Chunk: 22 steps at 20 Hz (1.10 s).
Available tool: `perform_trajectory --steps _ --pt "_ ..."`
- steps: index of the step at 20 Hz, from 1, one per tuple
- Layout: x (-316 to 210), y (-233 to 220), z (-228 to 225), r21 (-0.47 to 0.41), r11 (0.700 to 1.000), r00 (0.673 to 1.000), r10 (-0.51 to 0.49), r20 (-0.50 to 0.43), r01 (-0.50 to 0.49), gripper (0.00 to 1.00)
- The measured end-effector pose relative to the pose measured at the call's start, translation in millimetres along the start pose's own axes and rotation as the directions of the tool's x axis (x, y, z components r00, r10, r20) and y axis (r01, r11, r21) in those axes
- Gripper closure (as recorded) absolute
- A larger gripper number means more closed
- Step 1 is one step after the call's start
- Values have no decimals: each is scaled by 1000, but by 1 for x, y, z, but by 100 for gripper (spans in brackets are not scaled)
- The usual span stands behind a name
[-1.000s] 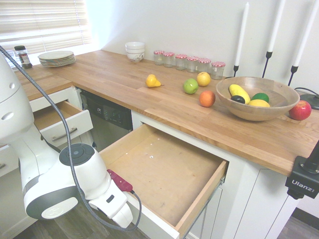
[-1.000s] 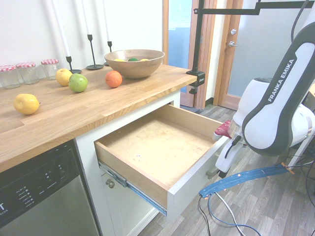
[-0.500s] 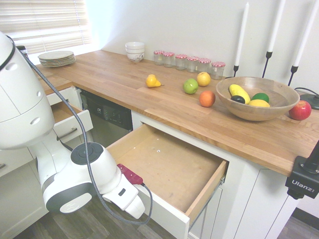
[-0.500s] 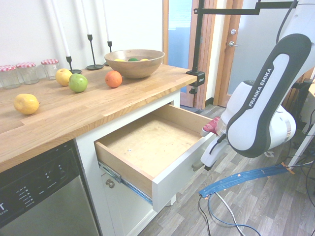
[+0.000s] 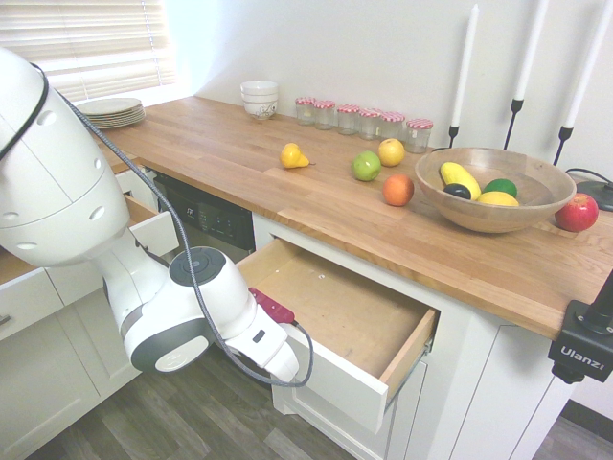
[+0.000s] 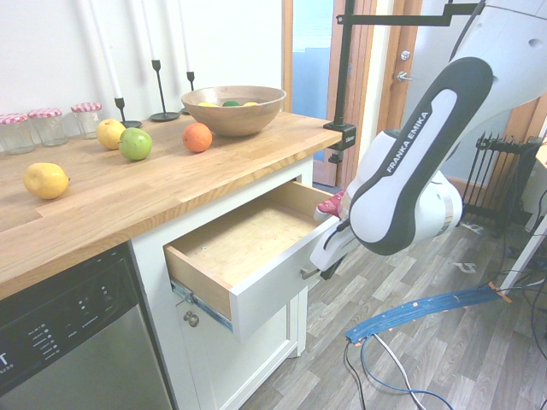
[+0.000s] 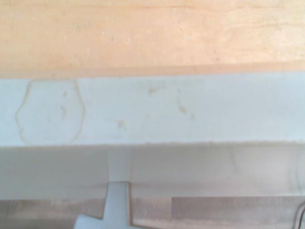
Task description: Close the drawer
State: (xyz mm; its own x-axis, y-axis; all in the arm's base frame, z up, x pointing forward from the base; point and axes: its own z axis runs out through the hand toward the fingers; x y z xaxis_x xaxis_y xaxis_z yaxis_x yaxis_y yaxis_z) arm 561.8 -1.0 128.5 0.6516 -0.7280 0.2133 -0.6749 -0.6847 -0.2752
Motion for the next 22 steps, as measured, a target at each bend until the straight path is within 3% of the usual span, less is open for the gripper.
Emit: perform_trajectory --steps 22 --pt "102 -122 53 36 998 999 52 -11 -51 100"
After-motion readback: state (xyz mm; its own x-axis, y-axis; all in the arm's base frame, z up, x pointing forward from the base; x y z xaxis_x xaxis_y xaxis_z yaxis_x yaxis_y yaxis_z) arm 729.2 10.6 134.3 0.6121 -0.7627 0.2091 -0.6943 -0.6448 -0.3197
